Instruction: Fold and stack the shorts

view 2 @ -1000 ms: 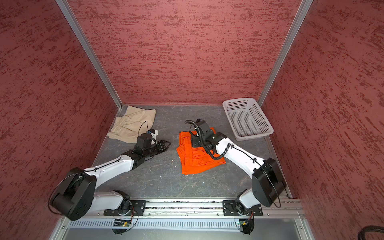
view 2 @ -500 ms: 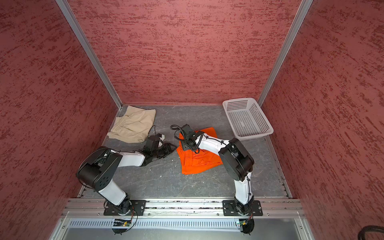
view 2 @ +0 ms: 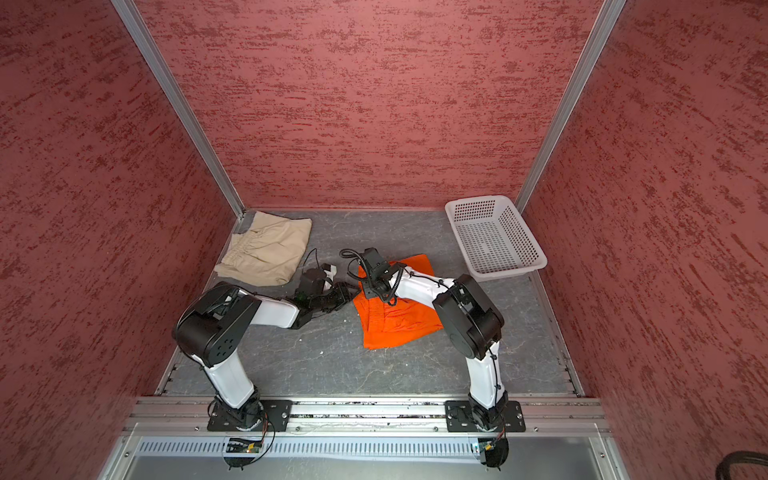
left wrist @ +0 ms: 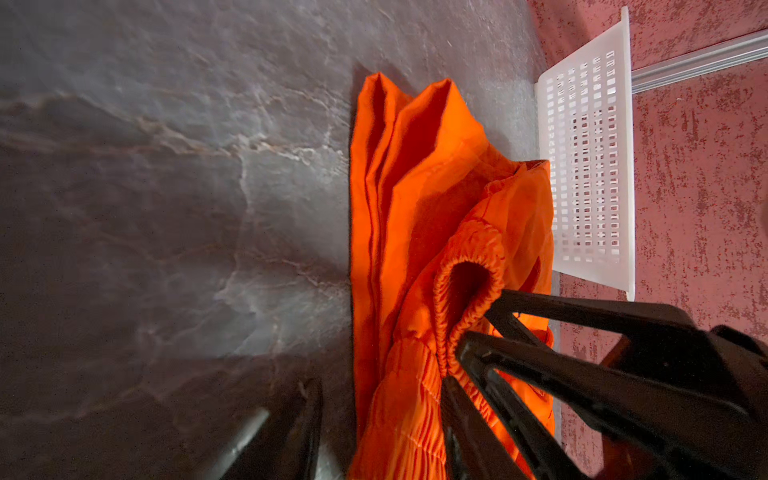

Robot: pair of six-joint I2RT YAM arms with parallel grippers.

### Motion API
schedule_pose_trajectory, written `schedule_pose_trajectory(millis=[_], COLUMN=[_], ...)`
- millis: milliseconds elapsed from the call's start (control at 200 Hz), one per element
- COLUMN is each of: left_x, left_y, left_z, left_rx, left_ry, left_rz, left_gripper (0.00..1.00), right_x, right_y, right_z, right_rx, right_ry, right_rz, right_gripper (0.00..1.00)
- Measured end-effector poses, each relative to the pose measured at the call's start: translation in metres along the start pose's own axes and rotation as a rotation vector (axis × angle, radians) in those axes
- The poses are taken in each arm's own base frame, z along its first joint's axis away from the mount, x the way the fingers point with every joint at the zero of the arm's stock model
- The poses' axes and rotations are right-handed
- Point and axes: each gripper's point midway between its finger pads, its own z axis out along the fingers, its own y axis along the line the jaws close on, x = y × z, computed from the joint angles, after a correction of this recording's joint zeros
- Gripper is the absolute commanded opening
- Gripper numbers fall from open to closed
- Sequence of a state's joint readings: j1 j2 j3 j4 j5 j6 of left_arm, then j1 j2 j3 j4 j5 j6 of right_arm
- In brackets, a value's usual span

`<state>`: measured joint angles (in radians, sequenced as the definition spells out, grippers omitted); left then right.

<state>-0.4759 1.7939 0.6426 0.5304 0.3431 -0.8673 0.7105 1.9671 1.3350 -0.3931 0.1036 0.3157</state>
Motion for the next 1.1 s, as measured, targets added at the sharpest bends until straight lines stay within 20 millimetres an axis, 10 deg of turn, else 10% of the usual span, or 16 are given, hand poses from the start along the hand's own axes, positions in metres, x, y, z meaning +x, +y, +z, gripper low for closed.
schedule_pose_trajectory(millis=[210, 356, 526, 1102], left_x=[0.004, 0.006, 0.009, -0.020], left_y=[0.003, 0.005, 0.007, -0.044], left_z=[0.004, 0.005, 0.003, -0.005], left_rx=[-0.010, -0.021, -0.048, -0.062], left_ry=[0.009, 0.012, 0.016, -0.016], left_rz=[-0.002, 0.008, 0.027, 0.273], left_gripper=[0.23, 0.15, 0.14, 0.13], right_x=[0.005, 0.003, 0.004, 0.007], right_y=[-0.001, 0.000, 0.001, 0.017], right_z=[0.011, 0.013, 0.013, -0.067], right_rx=[-0.004, -0.013, -0.035, -0.255], right_ry=[0.016, 0.008, -0.018, -0.173], right_rz=[0.003, 0.001, -0.019, -0.084], right_gripper=[0.49, 0.18, 0.07, 0.00])
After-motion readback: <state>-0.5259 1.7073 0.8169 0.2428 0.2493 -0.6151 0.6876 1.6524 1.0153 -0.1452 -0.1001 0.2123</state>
